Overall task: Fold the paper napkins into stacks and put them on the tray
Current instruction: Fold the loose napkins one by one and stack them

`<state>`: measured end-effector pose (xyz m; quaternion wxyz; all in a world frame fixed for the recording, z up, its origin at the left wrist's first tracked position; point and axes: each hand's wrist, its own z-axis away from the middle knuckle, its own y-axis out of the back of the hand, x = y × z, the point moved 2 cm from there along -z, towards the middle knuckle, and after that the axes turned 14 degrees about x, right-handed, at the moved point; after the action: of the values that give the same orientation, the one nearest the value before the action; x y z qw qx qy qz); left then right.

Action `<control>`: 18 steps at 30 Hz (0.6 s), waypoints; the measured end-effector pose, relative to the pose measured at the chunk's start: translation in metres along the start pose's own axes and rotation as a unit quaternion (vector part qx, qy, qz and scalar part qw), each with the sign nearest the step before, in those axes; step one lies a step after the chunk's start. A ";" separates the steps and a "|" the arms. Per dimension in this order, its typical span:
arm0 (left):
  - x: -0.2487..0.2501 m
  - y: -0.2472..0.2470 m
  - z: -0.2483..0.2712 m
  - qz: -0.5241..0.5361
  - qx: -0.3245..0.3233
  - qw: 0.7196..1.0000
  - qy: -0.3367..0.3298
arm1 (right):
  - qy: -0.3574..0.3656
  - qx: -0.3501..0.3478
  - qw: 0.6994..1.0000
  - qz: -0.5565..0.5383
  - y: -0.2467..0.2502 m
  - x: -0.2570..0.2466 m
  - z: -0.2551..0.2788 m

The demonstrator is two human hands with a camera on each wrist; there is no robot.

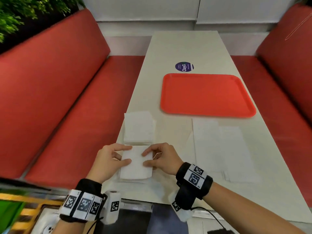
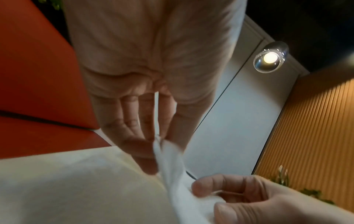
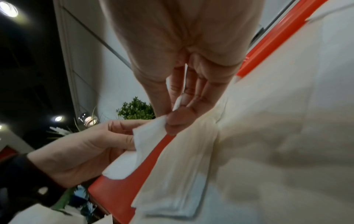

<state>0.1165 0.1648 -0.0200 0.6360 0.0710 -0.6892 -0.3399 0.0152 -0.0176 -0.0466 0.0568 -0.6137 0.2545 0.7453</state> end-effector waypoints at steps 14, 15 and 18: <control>0.019 -0.022 0.007 -0.202 0.027 0.972 -0.116 | -0.054 -0.040 0.995 0.075 0.014 -0.004 0.008; 0.032 -0.029 0.008 -0.163 0.021 0.978 -0.131 | -0.072 -0.038 0.995 0.053 0.028 -0.004 0.009; 0.064 -0.065 0.007 -0.015 -0.023 0.994 -0.103 | -0.120 0.022 0.992 0.041 0.076 0.007 0.010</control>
<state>0.0765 0.0836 -0.0028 0.5580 0.0316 -0.7417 -0.3709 -0.0255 -0.0809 -0.0285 0.0700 -0.5077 0.2870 0.8093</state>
